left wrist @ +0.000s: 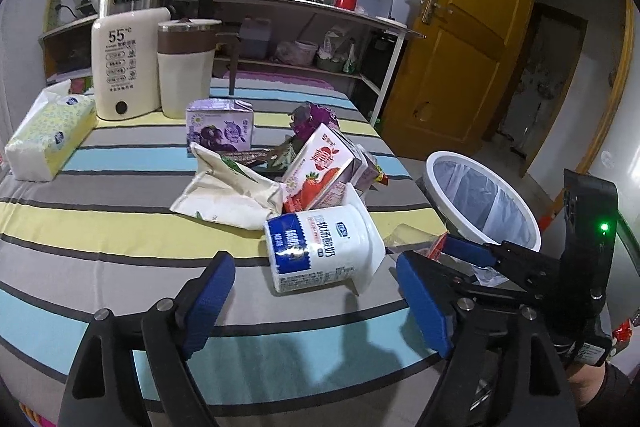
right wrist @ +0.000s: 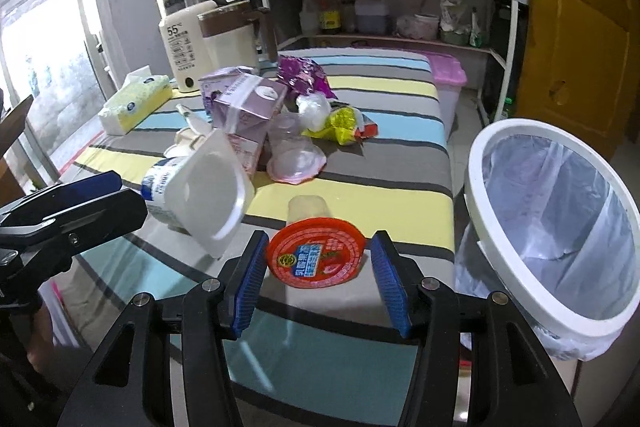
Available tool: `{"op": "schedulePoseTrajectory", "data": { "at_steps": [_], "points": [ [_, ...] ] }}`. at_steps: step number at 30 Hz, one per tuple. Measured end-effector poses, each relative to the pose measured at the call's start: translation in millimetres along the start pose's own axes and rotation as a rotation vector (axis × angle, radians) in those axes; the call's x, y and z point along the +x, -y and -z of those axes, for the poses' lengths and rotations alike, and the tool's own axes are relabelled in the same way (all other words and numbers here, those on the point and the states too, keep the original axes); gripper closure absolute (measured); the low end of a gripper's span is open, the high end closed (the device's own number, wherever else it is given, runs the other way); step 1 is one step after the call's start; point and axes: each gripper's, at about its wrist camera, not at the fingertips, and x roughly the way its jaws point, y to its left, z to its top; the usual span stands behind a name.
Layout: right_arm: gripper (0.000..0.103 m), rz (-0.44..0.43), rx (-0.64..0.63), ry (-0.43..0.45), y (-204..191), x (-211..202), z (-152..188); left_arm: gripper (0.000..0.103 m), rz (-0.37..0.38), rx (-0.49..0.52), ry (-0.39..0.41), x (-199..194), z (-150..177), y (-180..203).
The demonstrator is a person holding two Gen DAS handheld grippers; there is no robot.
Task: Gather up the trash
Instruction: 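Grasp the red-lidded cup with the right tool while the left tool grasps the white yogurt cup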
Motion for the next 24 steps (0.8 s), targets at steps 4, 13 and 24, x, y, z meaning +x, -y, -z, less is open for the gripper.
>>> {"op": "schedulePoseTrajectory", "data": {
  "at_steps": [4, 13, 24],
  "points": [
    [0.056, -0.010, 0.016, -0.001, 4, -1, 1, 0.020, 0.014, -0.004, -0.009, 6, 1, 3],
    [0.057, -0.016, 0.044, 0.005, 11, -6, 3, 0.023, 0.002, -0.022, -0.038, 22, -1, 4],
    [0.057, -0.016, 0.062, 0.022, 12, -19, 9, 0.038, -0.007, 0.015, -0.006, 13, 2, 9]
  ]
}}
